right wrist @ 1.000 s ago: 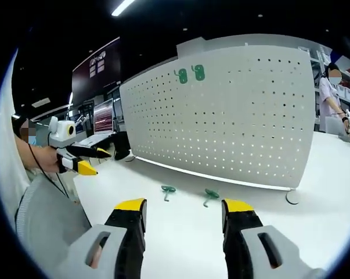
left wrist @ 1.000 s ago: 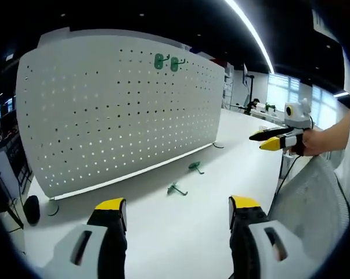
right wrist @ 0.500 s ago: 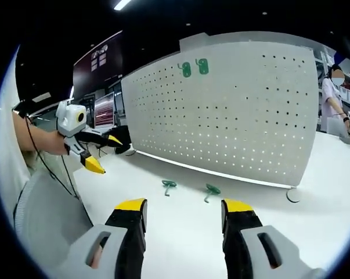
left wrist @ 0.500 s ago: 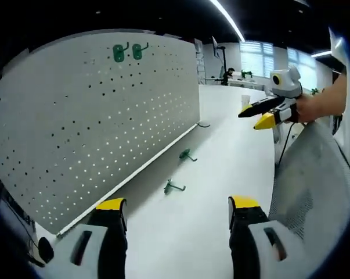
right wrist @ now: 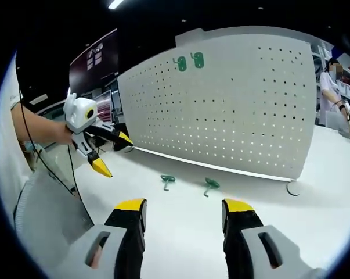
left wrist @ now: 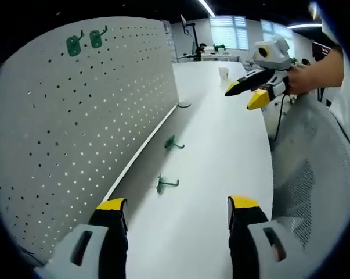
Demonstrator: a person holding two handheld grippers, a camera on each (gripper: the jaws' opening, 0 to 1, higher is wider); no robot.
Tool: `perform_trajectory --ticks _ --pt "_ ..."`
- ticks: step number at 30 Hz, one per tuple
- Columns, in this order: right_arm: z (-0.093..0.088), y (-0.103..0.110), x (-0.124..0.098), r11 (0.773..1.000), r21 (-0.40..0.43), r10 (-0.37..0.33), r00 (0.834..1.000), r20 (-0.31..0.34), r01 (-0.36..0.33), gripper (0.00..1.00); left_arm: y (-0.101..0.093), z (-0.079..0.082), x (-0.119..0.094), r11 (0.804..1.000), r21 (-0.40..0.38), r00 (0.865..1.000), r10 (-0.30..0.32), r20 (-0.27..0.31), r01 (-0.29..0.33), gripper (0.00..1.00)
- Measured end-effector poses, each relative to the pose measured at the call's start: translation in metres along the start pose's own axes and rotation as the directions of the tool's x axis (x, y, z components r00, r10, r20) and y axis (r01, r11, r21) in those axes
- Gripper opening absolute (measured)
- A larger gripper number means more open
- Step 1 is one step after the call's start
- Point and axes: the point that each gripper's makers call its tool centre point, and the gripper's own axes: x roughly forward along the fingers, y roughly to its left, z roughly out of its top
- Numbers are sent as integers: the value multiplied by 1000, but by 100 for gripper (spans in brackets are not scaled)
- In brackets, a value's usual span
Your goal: Insert the hook assembly into the mounting plate slot until the hook locks in place.
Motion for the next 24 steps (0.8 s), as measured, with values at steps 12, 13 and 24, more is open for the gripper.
perform_trajectory --ticks 12,13,24 --pt "0 -1 -2 1000 13 2 1000 8 -2 50 -3 -8 24 993 62 990 -90 -109 97 70" --pt "0 -1 -1 1000 18 4 1000 7 -4 50 -2 -9 27 993 65 988 -94 -120 102 70" --pt "-1 -3 -2 1000 21 -3 1000 5 3 50 0 -11 46 981 104 971 -145 -189 166 70"
